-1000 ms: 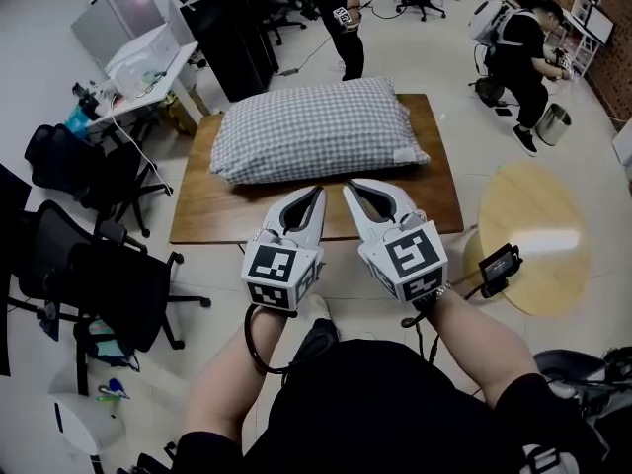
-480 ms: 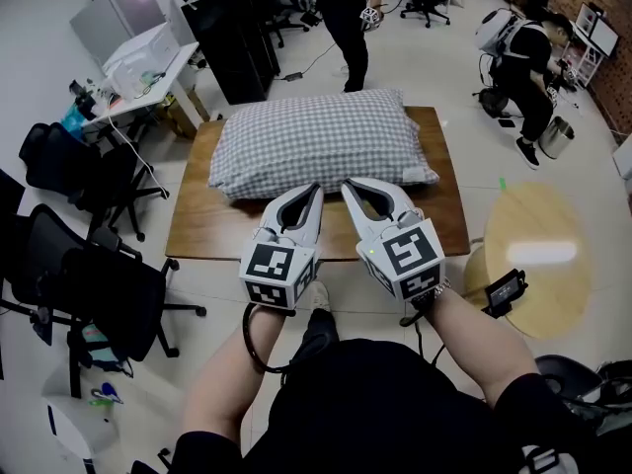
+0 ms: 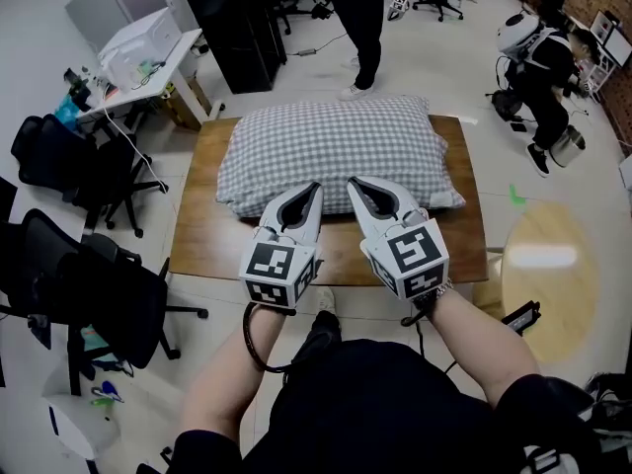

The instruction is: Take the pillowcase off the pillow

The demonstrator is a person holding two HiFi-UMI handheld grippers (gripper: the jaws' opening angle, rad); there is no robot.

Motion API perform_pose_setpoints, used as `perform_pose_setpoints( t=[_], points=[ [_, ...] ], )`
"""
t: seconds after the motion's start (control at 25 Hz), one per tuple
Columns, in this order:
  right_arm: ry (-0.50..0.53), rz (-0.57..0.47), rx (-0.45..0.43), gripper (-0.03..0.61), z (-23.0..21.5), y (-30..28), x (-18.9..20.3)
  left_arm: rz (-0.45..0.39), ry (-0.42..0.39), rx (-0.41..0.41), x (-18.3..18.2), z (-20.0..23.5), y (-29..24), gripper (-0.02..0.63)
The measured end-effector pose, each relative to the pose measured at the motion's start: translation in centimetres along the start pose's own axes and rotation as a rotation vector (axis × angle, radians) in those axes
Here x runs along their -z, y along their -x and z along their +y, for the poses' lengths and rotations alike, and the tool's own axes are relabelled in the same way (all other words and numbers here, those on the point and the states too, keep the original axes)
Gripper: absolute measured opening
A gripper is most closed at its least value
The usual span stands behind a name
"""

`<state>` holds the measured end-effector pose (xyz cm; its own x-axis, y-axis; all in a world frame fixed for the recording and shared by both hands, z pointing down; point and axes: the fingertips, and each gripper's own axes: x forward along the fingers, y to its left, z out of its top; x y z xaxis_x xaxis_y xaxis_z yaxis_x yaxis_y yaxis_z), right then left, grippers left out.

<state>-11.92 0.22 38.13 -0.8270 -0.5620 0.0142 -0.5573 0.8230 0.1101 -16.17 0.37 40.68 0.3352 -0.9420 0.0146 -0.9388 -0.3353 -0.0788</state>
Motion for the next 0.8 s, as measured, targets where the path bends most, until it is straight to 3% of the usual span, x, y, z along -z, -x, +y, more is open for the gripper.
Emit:
perform_pose_setpoints(
  t=[0.32,0.6,0.8],
  points=[
    [-0.022,0.059,-0.001,0.008,-0.7,-11.0,-0.6,0.041,0.012,0.036,0.9,9.3,-2.9,0.066],
    [-0.028,0.093,-0.017,0.014,-1.2,-20.4,-1.1,0.066,0.116,-0.023,2.2,20.1,-4.9,0.151],
    [-0.035,0.106,-0.030,0.025,-1.3,-24.6,-0.6,0.083,0.154,-0.048,3.5,24.8,-5.7,0.181]
  ],
)
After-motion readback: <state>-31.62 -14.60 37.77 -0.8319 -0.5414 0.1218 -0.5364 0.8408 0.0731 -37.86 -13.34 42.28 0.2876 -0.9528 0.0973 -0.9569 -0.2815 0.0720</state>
